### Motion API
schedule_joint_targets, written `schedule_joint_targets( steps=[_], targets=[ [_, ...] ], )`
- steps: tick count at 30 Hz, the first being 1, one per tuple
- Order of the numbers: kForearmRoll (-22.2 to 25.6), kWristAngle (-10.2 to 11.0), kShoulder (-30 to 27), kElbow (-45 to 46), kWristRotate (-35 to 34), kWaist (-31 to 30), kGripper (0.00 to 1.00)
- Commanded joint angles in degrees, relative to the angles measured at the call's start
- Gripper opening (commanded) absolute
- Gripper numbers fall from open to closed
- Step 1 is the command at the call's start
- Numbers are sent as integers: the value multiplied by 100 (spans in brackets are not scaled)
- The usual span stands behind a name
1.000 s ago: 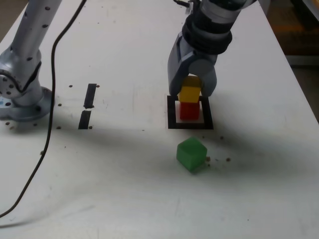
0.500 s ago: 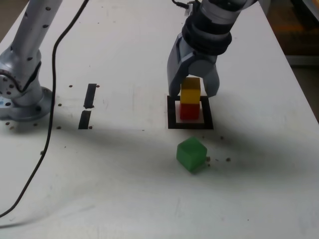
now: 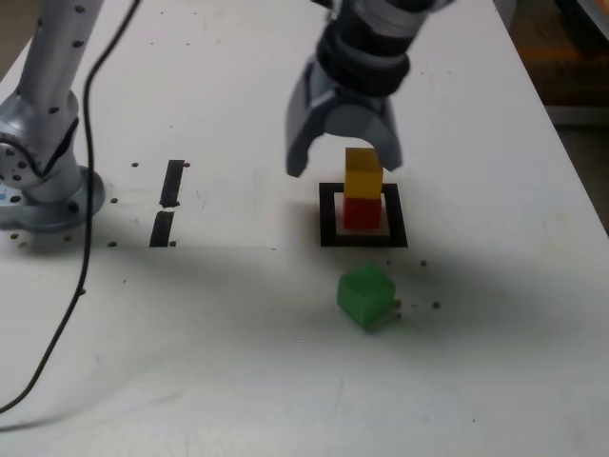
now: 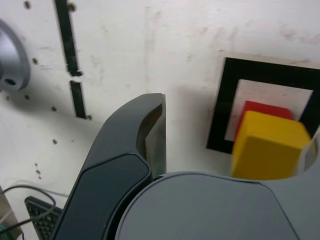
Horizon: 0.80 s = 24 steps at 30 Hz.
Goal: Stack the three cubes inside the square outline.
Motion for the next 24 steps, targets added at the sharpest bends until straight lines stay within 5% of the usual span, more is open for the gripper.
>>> schedule_joint_targets(
  steps=[1,7,12,24],
  targets=[
    [46,-52,-375,118,-184,-110,100],
    [142,-78,-1128,70,-1064,-750,100],
    [179,-90,-1227,-336,-2168,-1467,100],
    [261,-772,647,-1762,-3815,-2207,100]
  ],
)
